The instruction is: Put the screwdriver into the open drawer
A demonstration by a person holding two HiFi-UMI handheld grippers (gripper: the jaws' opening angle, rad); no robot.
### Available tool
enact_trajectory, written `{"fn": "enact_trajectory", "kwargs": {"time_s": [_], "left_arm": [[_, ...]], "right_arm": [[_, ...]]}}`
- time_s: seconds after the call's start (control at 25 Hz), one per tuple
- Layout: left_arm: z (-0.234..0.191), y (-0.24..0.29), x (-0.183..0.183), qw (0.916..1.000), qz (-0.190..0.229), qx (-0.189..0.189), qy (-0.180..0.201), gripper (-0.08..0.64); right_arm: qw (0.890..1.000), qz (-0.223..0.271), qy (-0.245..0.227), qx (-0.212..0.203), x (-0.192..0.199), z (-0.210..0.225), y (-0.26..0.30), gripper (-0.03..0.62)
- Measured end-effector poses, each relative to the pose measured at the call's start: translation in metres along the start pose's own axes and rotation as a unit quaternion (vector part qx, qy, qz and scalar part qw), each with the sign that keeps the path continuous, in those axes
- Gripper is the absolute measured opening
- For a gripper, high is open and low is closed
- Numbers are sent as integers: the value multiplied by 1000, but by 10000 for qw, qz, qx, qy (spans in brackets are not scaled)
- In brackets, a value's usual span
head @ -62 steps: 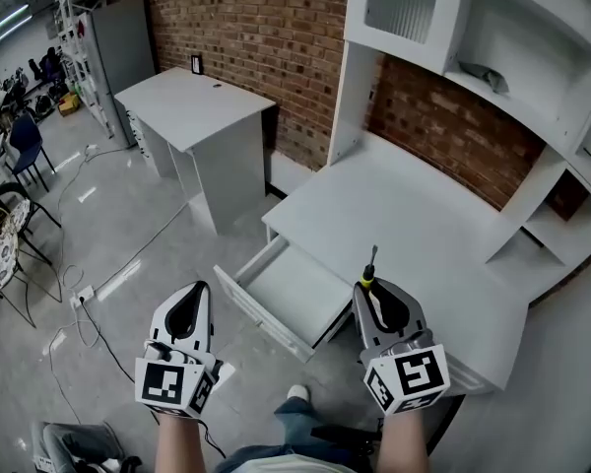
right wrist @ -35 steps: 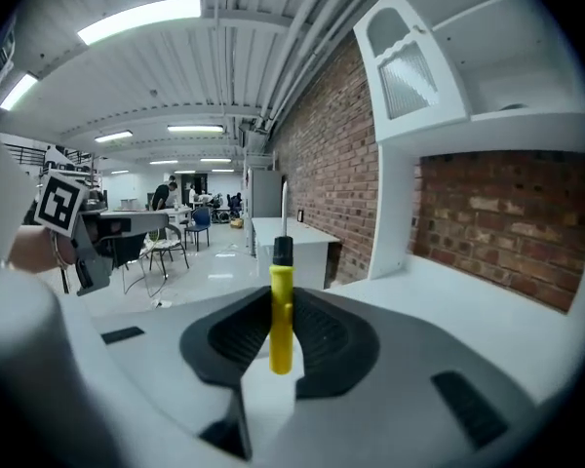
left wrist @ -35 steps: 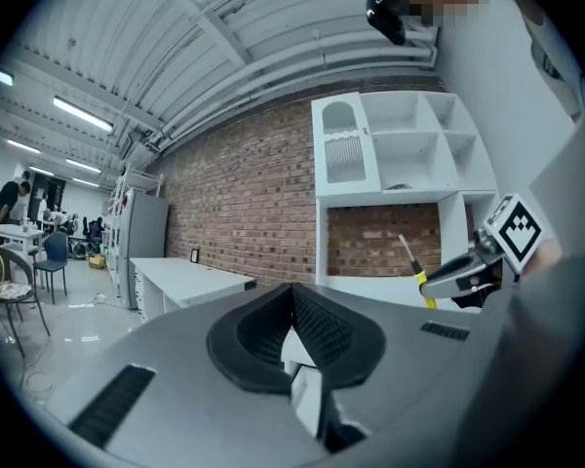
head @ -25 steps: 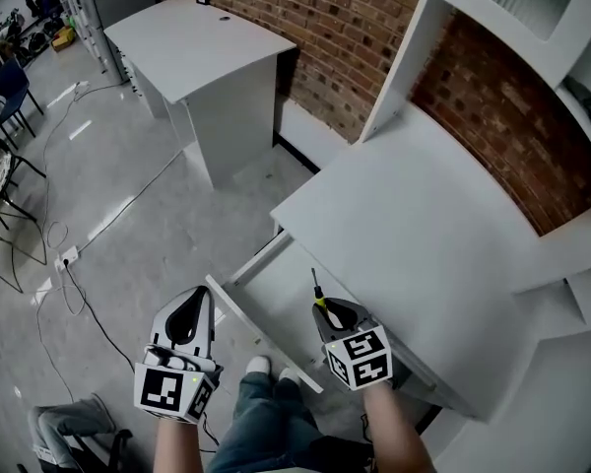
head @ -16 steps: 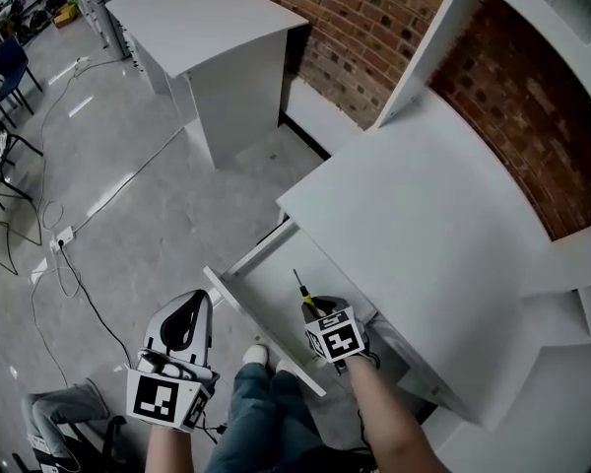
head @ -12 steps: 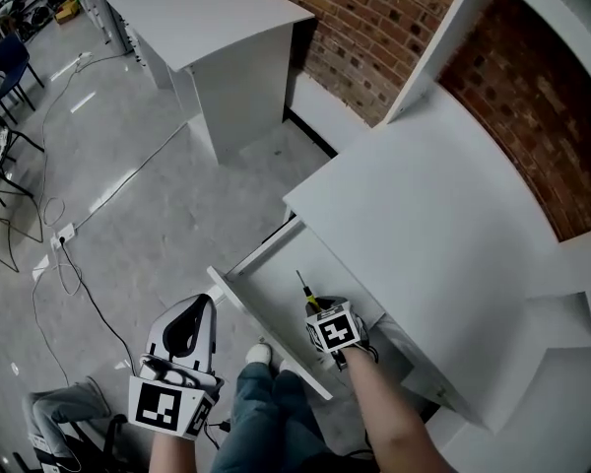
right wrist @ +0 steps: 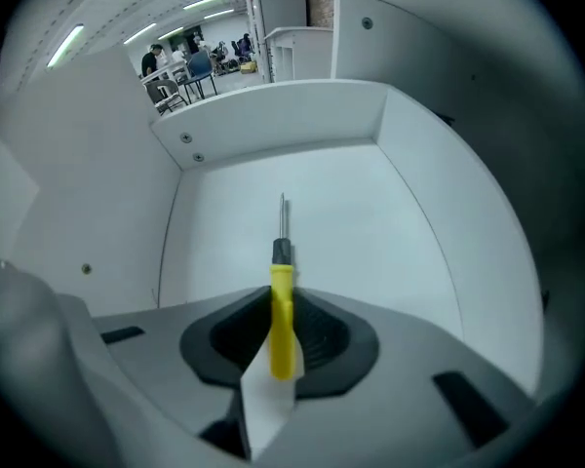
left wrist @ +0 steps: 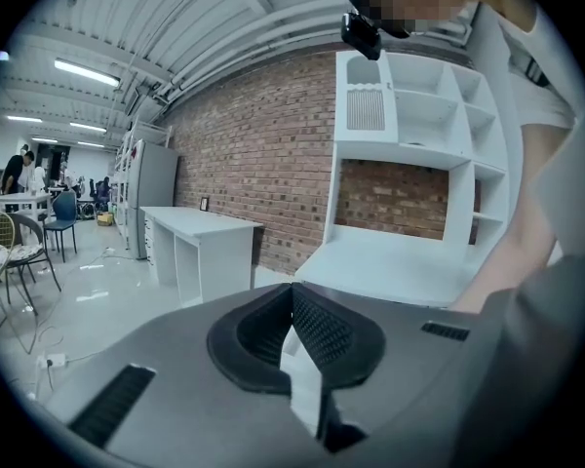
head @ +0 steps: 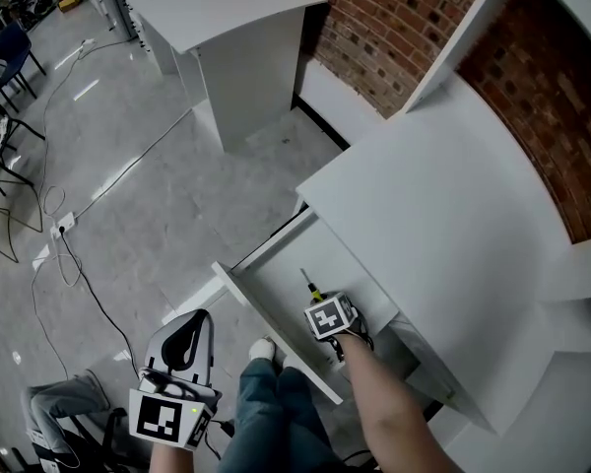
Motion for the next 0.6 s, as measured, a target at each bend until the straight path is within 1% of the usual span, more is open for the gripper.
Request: {"fn": "enact_trajectory", "kwargs": {"time_s": [0.12, 0.24, 0.28, 0.4, 0.52, 0.6], "left_arm": [[0, -1, 1, 10000, -13, 16, 46, 14], [0, -2, -4, 9999, 121, 37, 79, 14], [0, -3, -4, 9999, 82, 45, 72, 14], [-4, -6, -2, 9999, -143, -34, 67, 14], [-9, -6, -14, 9998, -102, -193, 31, 14], [-6, -6, -25, 9999, -2, -158, 49, 14]], "right_arm": [[10000, -23, 77, 10, -2, 3, 3, 80], [9999, -18, 8, 122, -4, 5, 4, 94], [9998, 26, 20, 173, -6, 5, 2, 109], [9997, 98, 161, 163, -11, 6, -4, 198], [9992, 147, 354, 75, -14, 6, -17, 253], [9980, 233, 585, -46, -14, 2, -30, 276]]}}
Point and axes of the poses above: the fingertips, and each gripper's own axes: y forward along the fingers, z to its right, x out of its underside, the point moved 1 cm from there along -y, backward along the fingers, and after that the axes turned 6 degrees about x, right-handed, at the moved point
